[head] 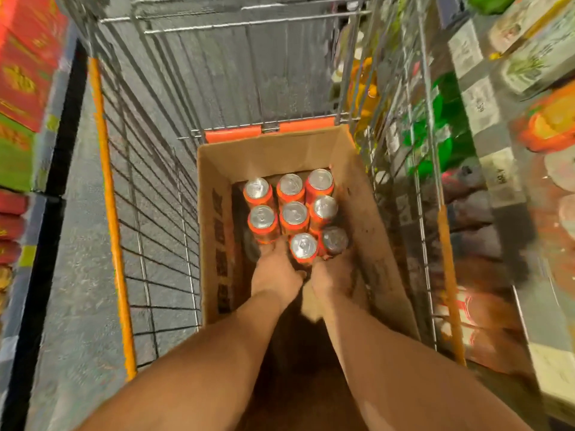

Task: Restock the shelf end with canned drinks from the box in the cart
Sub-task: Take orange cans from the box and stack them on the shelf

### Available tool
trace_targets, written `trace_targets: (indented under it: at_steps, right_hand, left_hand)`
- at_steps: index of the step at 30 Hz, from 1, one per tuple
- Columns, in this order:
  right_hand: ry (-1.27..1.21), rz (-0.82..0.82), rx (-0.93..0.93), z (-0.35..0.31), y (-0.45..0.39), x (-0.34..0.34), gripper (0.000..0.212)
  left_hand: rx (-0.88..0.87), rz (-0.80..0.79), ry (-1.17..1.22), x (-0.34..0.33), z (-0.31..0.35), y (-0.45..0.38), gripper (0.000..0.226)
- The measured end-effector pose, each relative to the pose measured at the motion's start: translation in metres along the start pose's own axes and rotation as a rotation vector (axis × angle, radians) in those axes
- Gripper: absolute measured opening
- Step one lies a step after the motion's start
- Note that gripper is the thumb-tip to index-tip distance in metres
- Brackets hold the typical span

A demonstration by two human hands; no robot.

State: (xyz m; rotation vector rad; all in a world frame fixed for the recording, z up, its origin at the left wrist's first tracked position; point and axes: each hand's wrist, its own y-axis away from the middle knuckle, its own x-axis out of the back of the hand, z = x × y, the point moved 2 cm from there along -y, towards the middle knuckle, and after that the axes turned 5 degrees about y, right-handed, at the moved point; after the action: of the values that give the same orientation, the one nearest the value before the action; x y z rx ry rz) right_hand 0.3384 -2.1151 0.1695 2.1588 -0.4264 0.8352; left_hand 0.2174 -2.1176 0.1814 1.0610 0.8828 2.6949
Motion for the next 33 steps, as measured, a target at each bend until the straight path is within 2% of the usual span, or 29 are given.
trace_targets:
  at_steps: [3,7,13,21,25,28,30,33]
  right_hand:
    - [-0.079,0.002,-0.004,0.002,-0.008,-0.015,0.061]
    - [-0.022,0.124,-0.048,0.004,-0.013,-0.021,0.076]
    - [-0.049,0.15,-0.006,0.006,-0.009,-0.015,0.067]
    - [-0.133,0.204,0.051,-0.013,0.037,0.006,0.054]
    - [-0.248,0.312,0.14,-0.038,0.077,0.038,0.051]
    - [-0.292,0.407,0.156,-0.057,0.12,0.072,0.051]
    - [-0.343,0.462,0.165,-0.067,0.151,0.101,0.049]
    - [-0.39,0.499,0.166,-0.08,0.201,0.158,0.032]
  left_hand:
    - [-0.043,0.026,0.008,-0.009,0.001,-0.015,0.068]
    - [-0.04,0.1,0.089,-0.013,0.004,-0.023,0.05]
    - [-0.015,0.115,0.122,-0.011,0.005,-0.024,0.048]
    - [-0.086,0.096,0.133,0.028,0.017,-0.001,0.041]
    - [-0.226,0.102,0.111,0.066,0.036,0.022,0.028]
    - [-0.362,0.083,0.131,0.102,0.067,0.052,0.027]
    - [-0.471,0.077,0.159,0.126,0.094,0.08,0.038]
    - [-0.712,0.071,0.151,0.157,0.141,0.137,0.058]
